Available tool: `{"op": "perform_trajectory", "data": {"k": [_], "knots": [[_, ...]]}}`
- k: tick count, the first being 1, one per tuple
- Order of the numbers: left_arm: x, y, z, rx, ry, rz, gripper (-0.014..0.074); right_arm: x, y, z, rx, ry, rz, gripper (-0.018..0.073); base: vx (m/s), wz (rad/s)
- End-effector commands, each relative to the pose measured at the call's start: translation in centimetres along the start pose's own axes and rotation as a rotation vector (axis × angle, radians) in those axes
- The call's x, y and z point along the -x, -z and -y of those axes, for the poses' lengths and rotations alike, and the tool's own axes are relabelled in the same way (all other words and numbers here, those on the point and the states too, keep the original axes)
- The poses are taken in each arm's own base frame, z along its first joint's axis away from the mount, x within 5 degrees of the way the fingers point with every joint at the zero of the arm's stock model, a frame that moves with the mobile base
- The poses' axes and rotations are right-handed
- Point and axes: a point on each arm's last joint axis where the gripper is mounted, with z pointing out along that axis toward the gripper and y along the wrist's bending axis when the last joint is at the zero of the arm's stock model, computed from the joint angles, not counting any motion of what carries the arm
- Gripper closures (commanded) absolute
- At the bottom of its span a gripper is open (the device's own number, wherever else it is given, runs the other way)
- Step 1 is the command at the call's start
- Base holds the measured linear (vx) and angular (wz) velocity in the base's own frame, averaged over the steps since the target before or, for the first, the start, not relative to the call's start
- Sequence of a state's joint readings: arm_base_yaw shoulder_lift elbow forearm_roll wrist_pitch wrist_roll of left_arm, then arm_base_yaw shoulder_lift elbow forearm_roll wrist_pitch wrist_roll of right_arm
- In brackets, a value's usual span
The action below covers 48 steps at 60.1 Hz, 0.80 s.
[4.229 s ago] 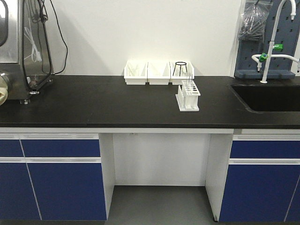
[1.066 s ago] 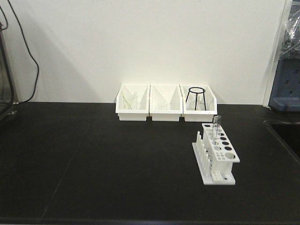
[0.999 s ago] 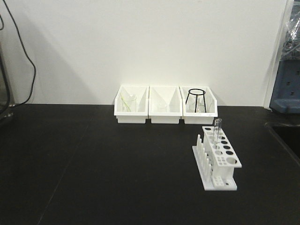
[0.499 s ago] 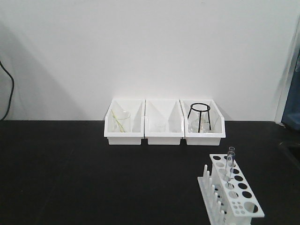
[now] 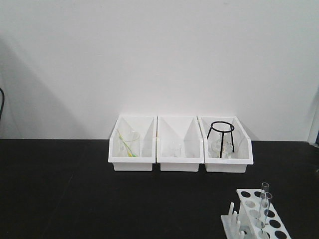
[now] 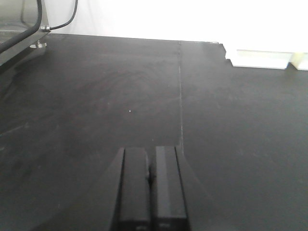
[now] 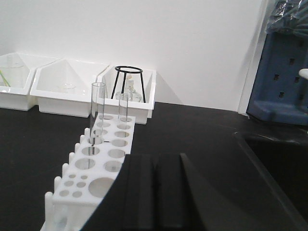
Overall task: Flip and reinsert test tube from rack
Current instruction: 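Move the right gripper down over a clear test tube in the rack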
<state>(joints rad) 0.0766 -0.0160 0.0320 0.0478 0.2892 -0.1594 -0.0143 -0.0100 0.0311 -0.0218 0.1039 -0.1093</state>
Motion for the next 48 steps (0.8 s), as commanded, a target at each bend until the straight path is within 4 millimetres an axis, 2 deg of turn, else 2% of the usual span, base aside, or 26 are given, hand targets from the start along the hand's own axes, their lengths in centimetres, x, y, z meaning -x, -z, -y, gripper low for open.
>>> {"op": "perform_trajectory", "data": {"k": [1, 48], "knots": [[0.82, 0.12, 0.18, -0.023, 0.003, 0.096, 0.0603, 0.85, 0.12, 0.13, -0.018, 0.004, 0.098, 0.0571, 0.14, 0.03], [0.82, 0.12, 0.18, -0.023, 0.003, 0.096, 0.0603, 0.94, 0.13, 0.14, -0.019, 0.004, 0.107, 0.0571, 0.06, 0.01]]}}
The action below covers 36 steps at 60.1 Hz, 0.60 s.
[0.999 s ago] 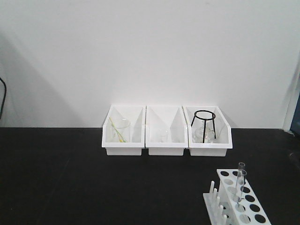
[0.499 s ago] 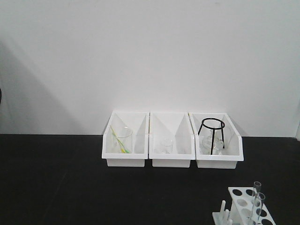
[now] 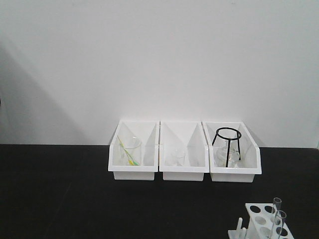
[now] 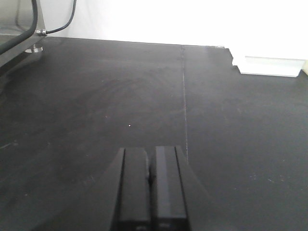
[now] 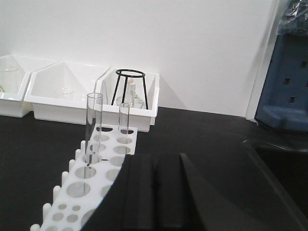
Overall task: Flip and reinsert test tube from rack
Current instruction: 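Move the right gripper down over a clear test tube in the rack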
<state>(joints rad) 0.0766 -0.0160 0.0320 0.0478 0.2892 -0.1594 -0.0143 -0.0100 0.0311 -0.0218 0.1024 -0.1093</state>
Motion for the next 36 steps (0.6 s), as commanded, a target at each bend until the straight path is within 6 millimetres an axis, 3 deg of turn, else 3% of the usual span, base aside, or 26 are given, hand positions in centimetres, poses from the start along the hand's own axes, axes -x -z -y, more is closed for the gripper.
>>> {"op": "perform_trajectory", "data": {"k": [1, 17, 28, 36], "knots": [[0.8, 0.1, 0.2, -0.023, 0.003, 0.096, 0.0603, 0.9, 0.1, 0.1, -0.018, 0.004, 0.105, 0.0571, 0.00, 0.00], [0.8, 0.1, 0.2, -0.023, 0.003, 0.096, 0.0603, 3.6, 0.7, 0.6, -0.037, -0.114, 0.311, 0.0568, 0.00, 0.00], [0.8, 0.1, 0.2, -0.023, 0.003, 0.096, 0.0603, 7.2, 0.7, 1.0, -0.021, -0.115, 0.230, 0.0568, 0.00, 0.00], [0.8, 0.1, 0.2, -0.023, 0.003, 0.096, 0.0603, 9.9, -0.3, 1.3, -0.018, -0.115, 0.199, 0.0568, 0.00, 0.00]]}}
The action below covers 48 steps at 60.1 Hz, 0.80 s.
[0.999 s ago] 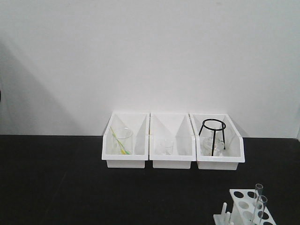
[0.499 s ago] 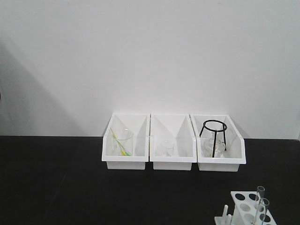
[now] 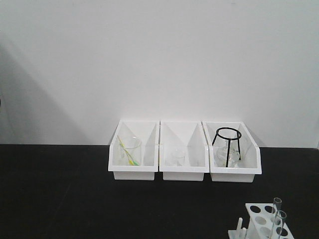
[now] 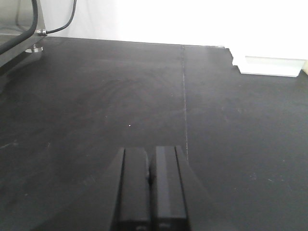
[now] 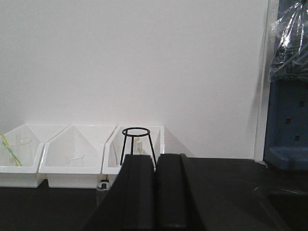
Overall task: Flip and reinsert test tube from rack
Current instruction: 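Move the right gripper down over a clear test tube in the rack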
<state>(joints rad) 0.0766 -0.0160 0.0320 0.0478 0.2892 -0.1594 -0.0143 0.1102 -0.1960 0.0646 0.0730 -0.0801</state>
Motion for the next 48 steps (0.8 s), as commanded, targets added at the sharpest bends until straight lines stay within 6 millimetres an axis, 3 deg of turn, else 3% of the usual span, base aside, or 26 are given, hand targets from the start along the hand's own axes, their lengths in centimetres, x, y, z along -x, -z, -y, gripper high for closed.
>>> {"op": "perform_trajectory", "data": {"k": [1, 8, 29, 38, 48], "knots": [[0.8, 0.1, 0.2, -0.023, 0.003, 0.096, 0.0603, 2.9, -1.1, 0.1, -0.012, 0.000, 0.061, 0.0568, 0.00, 0.00], [0.8, 0.1, 0.2, -0.023, 0.003, 0.096, 0.0603, 3.7, -2.7, 0.2, -0.012, 0.000, 0.023, 0.0566, 0.00, 0.00], [0.8, 0.1, 0.2, -0.023, 0.003, 0.096, 0.0603, 1.2, -6.6, 0.2, -0.011, -0.005, -0.188, 0.0505, 0.00, 0.00], [0.8, 0.1, 0.2, -0.023, 0.003, 0.096, 0.0603, 0.4, -7.6, 0.2, -0.012, -0.005, -0.235, 0.0386, 0.00, 0.00], [0.8, 0.1, 0.2, -0.023, 0.003, 0.096, 0.0603, -0.8, -8.7, 0.2, -0.011, -0.006, -0.315, 0.0170, 0.00, 0.00]]}}
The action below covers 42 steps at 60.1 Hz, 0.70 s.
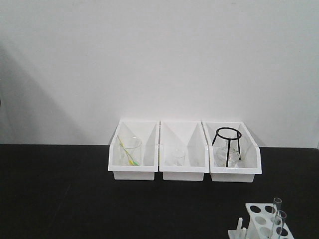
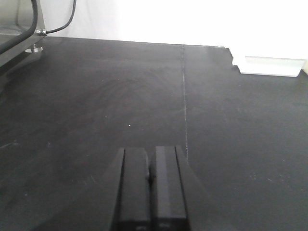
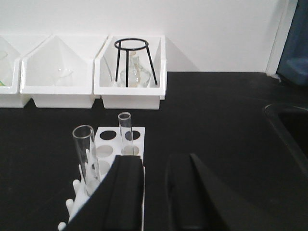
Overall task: Flip and reinsert test tube from rack
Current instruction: 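Move the right gripper down over a clear test tube in the rack, then close the right gripper on the test tube and lift it out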
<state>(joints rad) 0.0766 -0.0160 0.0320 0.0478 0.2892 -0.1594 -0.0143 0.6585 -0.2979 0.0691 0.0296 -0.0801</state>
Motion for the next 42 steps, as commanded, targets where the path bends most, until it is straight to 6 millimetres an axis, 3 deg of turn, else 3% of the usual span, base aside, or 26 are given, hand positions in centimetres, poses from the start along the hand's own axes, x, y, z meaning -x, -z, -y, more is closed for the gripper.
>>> {"op": "perform_trajectory", "data": {"k": [1, 12, 21, 33, 42], "knots": [[0.8, 0.1, 0.2, -0.023, 0.003, 0.096, 0.0603, 1.6, -0.7, 0.2, -0.013, -0.005, 0.080, 0.0154, 0.00, 0.00], [0.8, 0.1, 0.2, -0.023, 0.003, 0.096, 0.0603, -0.3, -2.8, 0.2, -0.022, -0.018, 0.034, 0.0036, 0.00, 0.00], [0.8, 0.1, 0.2, -0.023, 0.003, 0.096, 0.0603, -2.7, -3.7, 0.0, -0.014, -0.023, 0.090, 0.0033, 0.00, 0.00], [0.8, 0.1, 0.2, -0.023, 0.003, 0.096, 0.0603, -3.6, -5.1, -2.7, 0.189, 0.118, 0.120, 0.0033, 0.00, 0.00], [0.8, 0.1, 0.2, -0.023, 0.003, 0.096, 0.0603, -3.7, -6.5, -3.0, 0.203, 0.106, 0.145, 0.0033, 0.00, 0.00]]}}
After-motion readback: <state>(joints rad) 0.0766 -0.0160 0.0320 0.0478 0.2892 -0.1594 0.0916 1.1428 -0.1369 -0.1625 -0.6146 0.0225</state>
